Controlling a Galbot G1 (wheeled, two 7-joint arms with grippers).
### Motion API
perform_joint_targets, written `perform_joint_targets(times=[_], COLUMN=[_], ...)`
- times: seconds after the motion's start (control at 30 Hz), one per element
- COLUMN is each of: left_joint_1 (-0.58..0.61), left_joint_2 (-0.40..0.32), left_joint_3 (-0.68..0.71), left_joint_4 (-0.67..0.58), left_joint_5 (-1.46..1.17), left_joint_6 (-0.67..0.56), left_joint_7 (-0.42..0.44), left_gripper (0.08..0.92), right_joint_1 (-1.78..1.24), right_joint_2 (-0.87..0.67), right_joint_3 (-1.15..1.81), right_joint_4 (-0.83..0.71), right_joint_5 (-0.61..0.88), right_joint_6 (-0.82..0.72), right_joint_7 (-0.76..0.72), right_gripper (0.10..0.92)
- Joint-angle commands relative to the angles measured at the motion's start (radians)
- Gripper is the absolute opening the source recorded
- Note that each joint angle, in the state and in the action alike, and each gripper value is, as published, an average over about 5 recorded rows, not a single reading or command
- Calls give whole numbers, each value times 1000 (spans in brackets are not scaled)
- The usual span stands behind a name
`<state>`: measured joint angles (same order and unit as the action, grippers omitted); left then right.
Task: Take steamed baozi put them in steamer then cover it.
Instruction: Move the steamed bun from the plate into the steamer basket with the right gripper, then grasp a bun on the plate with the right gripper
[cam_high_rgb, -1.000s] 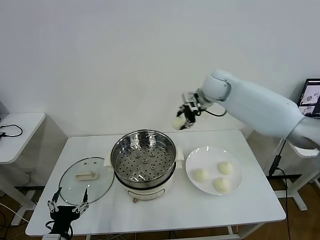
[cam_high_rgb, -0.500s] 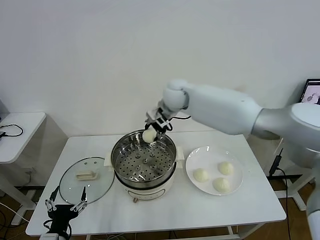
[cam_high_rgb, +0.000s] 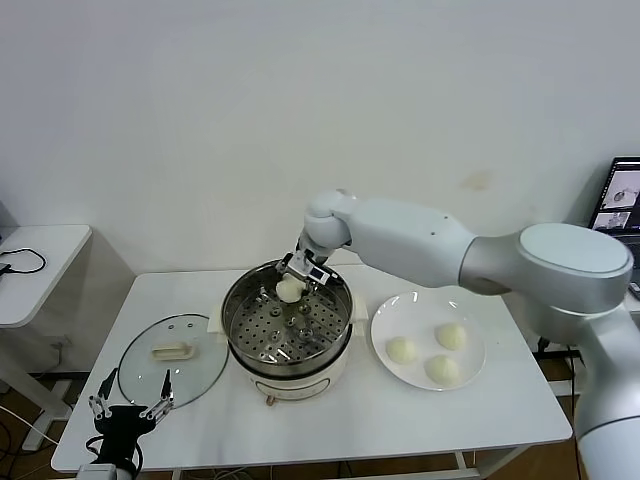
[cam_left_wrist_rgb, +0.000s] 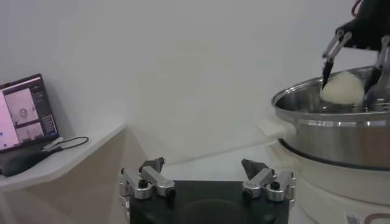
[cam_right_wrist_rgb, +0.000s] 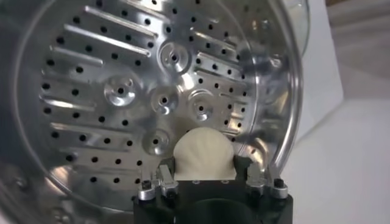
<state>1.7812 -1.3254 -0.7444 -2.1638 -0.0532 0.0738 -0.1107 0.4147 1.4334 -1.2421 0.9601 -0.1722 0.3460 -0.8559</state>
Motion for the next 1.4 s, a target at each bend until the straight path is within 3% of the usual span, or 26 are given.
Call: perform_joint_targets(times=[0.03, 0.23, 0.43, 0.6, 0.77, 0.97, 1.17, 1.4], left_joint_1=[-3, -3, 0, 7, 9, 4, -2, -17], left_joint_2=[-1, -2, -6, -7, -3, 3, 20, 38], left_joint_3=[0, 1, 3, 1, -2, 9, 15, 19], left_joint_4=[1, -2, -6, -14, -24, -41, -40, -36], left_joint_5=[-1, 0, 1, 2, 0, 2, 4, 3], left_joint_6=[1, 1, 1, 1, 9, 21, 25, 31], left_joint_7=[1, 1, 1, 1, 4, 10, 14, 17], left_gripper=[823, 823, 823, 823, 823, 823, 823, 823], right_joint_1=[-32, -38, -31, 35, 131, 194, 220, 220], right_joint_2=[58, 73, 70, 18, -106, -299, -515, -705], right_joint_3=[1, 5, 6, -3, -25, -11, 19, 1], right_joint_4=[-116, -147, -144, -48, 173, 377, 544, 626], right_joint_5=[-113, -121, -111, 33, 302, 403, 471, 420], right_joint_6=[138, 154, 157, 67, -215, -477, -594, -629], right_joint_7=[50, 62, 66, 12, -95, -115, -107, -125], right_gripper=[611, 637, 780, 821, 823, 823, 823, 823])
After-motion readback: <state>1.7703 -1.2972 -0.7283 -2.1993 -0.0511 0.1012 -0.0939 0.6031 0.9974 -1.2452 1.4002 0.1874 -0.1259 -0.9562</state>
